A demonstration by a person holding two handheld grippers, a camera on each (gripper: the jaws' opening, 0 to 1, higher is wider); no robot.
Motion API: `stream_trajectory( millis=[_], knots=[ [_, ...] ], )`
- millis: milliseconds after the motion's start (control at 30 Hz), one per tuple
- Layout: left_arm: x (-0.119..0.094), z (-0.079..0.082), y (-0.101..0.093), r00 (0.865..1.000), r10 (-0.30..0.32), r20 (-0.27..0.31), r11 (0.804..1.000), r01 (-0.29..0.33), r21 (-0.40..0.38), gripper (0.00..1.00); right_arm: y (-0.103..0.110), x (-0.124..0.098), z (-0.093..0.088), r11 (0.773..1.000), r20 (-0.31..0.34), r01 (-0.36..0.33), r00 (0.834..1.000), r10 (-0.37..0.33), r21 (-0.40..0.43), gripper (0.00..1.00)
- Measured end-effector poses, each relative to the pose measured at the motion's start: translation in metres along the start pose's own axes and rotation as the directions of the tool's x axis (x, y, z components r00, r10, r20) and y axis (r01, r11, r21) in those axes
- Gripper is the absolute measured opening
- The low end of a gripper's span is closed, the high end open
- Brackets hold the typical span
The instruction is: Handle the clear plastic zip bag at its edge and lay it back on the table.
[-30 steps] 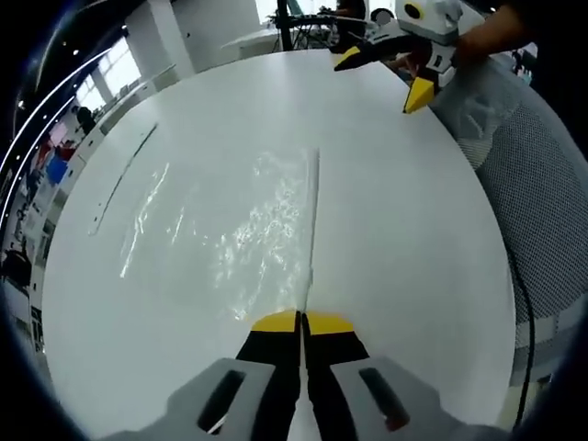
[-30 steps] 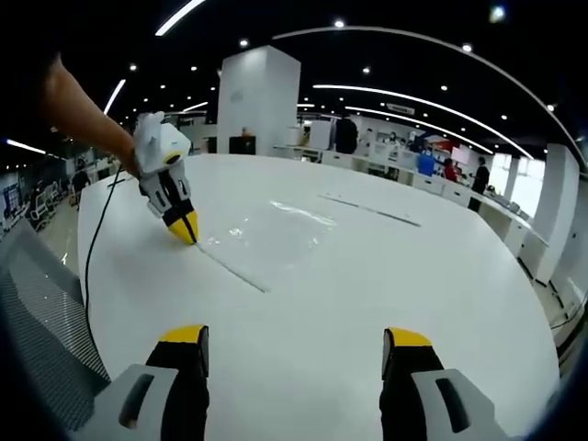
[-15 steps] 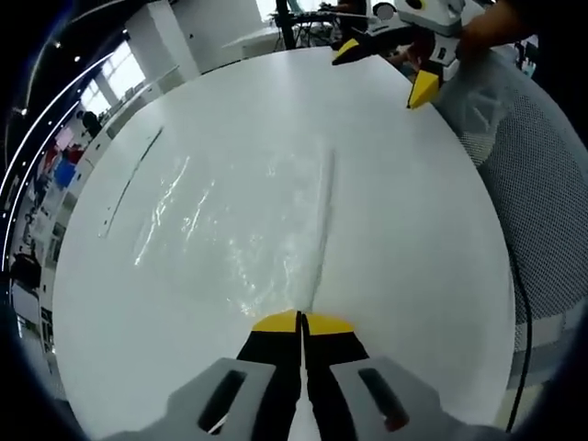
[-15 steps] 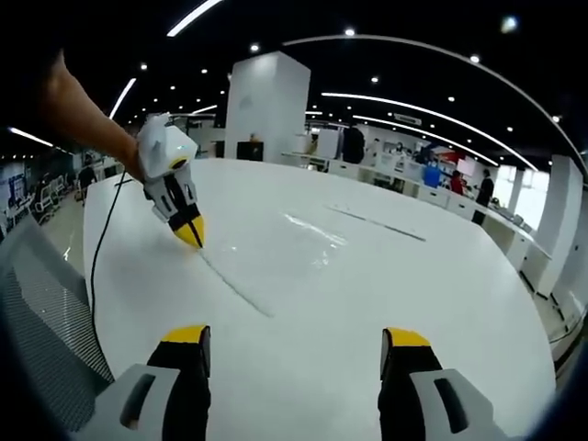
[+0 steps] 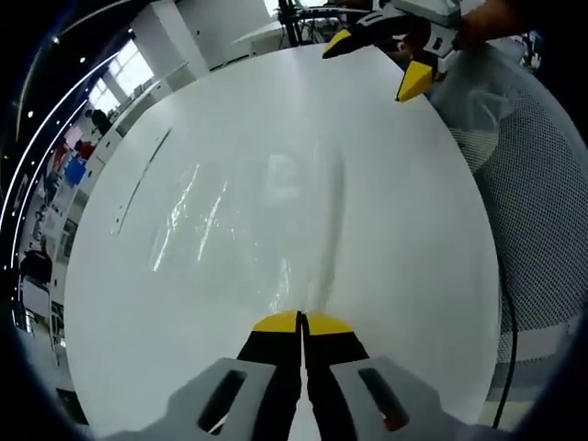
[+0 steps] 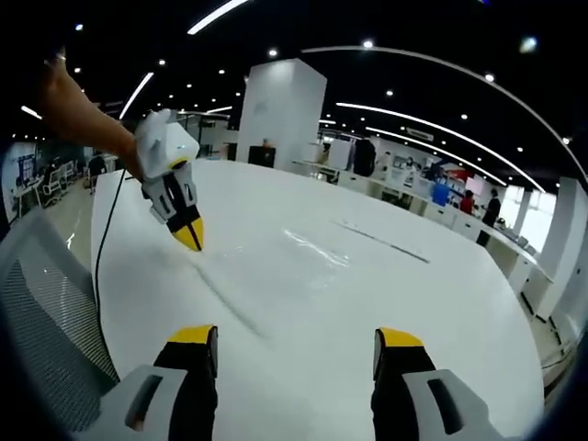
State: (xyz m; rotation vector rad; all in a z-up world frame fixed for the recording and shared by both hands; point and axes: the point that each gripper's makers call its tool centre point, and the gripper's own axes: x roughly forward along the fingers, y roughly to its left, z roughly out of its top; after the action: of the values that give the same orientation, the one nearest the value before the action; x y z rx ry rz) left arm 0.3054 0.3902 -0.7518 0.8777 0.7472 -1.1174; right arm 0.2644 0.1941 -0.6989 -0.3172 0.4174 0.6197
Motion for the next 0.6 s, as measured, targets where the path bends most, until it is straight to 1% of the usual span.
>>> stream_trajectory(
  millis=[67, 133, 167, 267, 367, 433, 533, 600],
  knots=[
    [0.000, 0.001, -0.002, 1.000, 0.004, 0.003, 1.000, -0.004, -0.008, 0.00, 0.003, 0.000, 0.003, 1.000, 0.002, -0.007, 1.000, 0.007, -0.006, 0.65],
    [-0.004, 0.005, -0.005, 1.000, 0.008, 0.006, 1.000, -0.008, -0.009, 0.00, 0.006, 0.001, 0.007, 0.999, 0.002, -0.016, 1.000, 0.016, -0.028, 0.62],
    [-0.007, 0.008, -0.009, 1.000, 0.010, 0.010, 1.000, -0.010, -0.014, 0.00, 0.010, 0.001, 0.010, 0.999, 0.004, -0.026, 1.000, 0.026, -0.044, 0.60],
    [-0.012, 0.011, -0.014, 1.000, 0.016, 0.013, 1.000, -0.016, -0.013, 0.00, 0.018, 0.003, 0.019, 0.996, 0.011, -0.053, 0.998, 0.054, -0.067, 0.56],
    [-0.014, 0.013, -0.021, 1.000, 0.022, 0.007, 1.000, -0.022, 0.006, 0.00, 0.029, 0.006, 0.025, 0.989, -0.001, -0.087, 0.996, 0.087, -0.123, 0.51],
    [-0.017, 0.016, -0.024, 1.000, 0.024, 0.003, 1.000, -0.024, 0.009, 0.00, 0.035, 0.008, 0.028, 0.985, -0.007, -0.106, 0.994, 0.106, -0.135, 0.49],
    [-0.021, 0.019, -0.027, 0.999, 0.033, -0.002, 0.999, -0.033, 0.011, 0.00, 0.044, 0.012, 0.031, 0.979, -0.013, -0.129, 0.992, 0.128, -0.159, 0.43],
    [-0.023, 0.021, -0.029, 0.999, 0.036, 0.000, 0.999, -0.036, 0.012, 0.00, 0.049, 0.014, 0.031, 0.976, -0.018, -0.148, 0.989, 0.147, -0.158, 0.41]
  ],
)
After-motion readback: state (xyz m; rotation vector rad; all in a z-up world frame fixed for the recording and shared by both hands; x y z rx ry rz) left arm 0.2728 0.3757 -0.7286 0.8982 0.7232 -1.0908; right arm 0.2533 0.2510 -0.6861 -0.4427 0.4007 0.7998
